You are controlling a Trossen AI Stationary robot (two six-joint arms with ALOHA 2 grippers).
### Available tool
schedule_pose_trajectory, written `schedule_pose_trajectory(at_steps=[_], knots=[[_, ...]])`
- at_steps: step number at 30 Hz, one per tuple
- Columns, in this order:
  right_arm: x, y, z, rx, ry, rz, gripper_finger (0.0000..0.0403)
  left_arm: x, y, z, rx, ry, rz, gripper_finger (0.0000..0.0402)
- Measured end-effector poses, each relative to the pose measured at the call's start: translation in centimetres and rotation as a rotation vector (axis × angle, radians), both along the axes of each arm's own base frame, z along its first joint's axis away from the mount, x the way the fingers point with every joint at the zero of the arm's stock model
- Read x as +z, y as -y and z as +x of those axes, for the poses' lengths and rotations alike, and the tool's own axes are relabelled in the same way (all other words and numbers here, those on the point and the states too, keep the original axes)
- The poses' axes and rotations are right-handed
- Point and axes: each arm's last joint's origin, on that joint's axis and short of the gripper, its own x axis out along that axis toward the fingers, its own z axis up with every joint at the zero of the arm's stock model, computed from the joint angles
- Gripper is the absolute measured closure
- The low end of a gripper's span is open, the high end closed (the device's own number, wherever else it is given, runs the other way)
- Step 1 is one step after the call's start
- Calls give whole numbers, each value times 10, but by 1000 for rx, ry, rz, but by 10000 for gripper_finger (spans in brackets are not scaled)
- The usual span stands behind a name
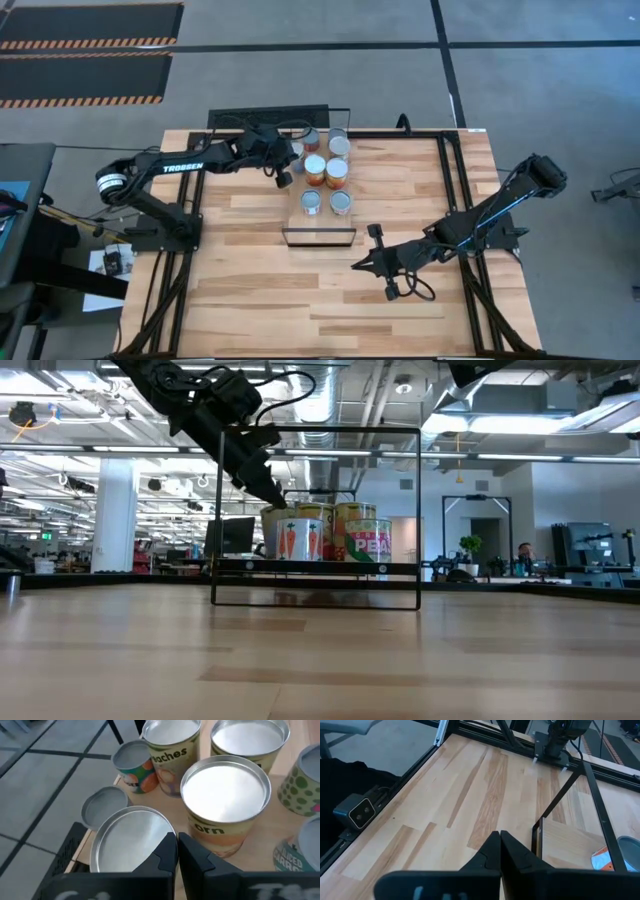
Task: Pick and place cans onto a shelf
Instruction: Put the large blue can on the shelf aligned with the other blue can
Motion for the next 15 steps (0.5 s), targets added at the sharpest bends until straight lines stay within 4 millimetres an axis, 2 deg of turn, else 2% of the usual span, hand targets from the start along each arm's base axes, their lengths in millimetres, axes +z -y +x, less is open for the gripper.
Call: schedule_pose_trajectory(at_steps=[7,15], knots=[[0,0,0,0,0,0,390,-4,-1,3,-2,-2,3,399],[0,0,0,0,0,0,390,-1,-2,4,-1,28,17,368]])
